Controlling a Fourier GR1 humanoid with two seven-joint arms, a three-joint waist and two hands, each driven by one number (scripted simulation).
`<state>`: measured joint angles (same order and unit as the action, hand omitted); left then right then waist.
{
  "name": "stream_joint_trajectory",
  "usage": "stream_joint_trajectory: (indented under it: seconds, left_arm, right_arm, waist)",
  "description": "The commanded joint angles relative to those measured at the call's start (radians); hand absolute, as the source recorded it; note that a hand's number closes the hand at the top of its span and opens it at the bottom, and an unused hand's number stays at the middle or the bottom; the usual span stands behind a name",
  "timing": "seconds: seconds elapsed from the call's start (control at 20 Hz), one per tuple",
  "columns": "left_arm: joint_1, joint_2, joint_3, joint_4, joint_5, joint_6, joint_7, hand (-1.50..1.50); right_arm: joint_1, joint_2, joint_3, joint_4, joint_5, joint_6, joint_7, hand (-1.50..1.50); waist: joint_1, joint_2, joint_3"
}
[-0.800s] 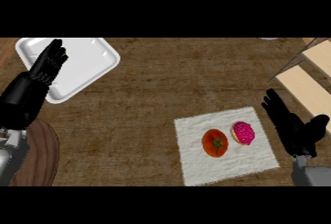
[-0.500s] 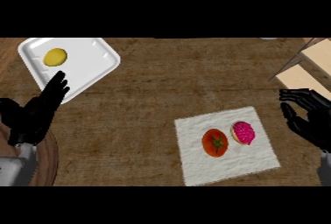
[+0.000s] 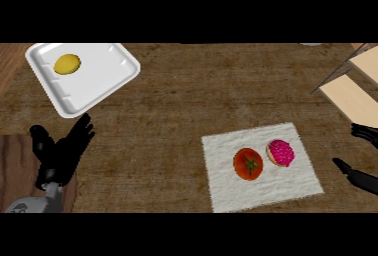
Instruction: Pick the tomato from the placemat and place it in the tiered shelf
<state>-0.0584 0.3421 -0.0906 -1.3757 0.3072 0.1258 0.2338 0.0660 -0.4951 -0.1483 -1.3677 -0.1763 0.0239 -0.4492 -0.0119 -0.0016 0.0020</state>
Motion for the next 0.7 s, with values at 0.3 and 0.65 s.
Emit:
stream_joint_trajectory:
  seconds: [0.3, 0.65]
  left_arm:
    - [-0.015, -0.024, 0.027, 0.067, -0.012, 0.014, 0.021, 0.00]
    - [0.034, -0.048, 0.013, 0.059, -0.029, -0.005, -0.020, 0.00]
  right_arm:
    - [0.221, -0.144, 0.045, -0.354, 0.019, 0.208, 0.054, -1.50]
    - [0.290, -0.145, 0.102, -0.697, 0.104, 0.106, 0.414, -1.50]
  waist:
    - [-0.012, -0.003, -0.004]
    - [-0.004, -0.001, -0.005]
